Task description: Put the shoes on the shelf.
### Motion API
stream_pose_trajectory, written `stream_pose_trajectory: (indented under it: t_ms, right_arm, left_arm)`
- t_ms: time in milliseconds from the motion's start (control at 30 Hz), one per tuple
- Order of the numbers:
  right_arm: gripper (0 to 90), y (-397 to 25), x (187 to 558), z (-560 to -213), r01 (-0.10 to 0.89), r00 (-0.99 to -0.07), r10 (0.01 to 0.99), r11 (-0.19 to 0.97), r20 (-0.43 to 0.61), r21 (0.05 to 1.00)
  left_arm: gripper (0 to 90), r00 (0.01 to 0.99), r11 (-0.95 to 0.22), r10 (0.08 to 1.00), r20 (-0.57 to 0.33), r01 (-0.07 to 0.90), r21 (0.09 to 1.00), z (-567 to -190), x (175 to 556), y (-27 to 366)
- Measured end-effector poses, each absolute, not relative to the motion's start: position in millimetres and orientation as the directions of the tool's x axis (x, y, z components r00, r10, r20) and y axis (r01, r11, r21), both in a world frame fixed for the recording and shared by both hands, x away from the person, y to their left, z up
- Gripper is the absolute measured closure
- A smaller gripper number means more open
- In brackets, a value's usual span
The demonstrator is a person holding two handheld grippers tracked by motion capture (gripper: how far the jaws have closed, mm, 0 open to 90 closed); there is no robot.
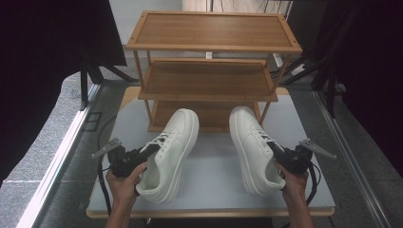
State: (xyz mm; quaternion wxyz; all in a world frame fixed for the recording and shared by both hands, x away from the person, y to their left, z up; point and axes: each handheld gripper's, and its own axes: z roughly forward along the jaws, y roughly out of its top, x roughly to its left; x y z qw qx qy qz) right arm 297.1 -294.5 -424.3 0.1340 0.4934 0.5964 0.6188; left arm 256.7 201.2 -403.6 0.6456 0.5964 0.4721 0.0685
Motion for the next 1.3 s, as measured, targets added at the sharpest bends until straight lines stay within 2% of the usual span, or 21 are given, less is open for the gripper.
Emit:
stream_pose_trajectory:
  t_ms: [467, 800, 1300]
  right_arm:
    - [84.6, -293.3, 296.4, -398.9, 0.37, -0.507, 0.71, -0.332, 0.488, 0.868]
    - [84.5, -278.0, 305.7, -375.8, 0.352, -0.539, 0.705, -0.309, 0.461, 0.884]
    - [84.5, -266.5, 328.8, -334.4, 0.334, -0.527, 0.731, -0.291, 0.434, 0.896]
  left_arm:
    - [82.0, 0.566, 0.318, 0.62, -0.543, 0.452, 0.834, -386.2, 270.5, 190.4]
    - [81.9, 0.557, 0.35, 0.609, -0.565, 0.45, 0.821, -373.5, 286.0, 184.8]
    - [81.8, 0.546, 0.356, 0.624, -0.56, 0.439, 0.825, -344.8, 306.7, 176.7]
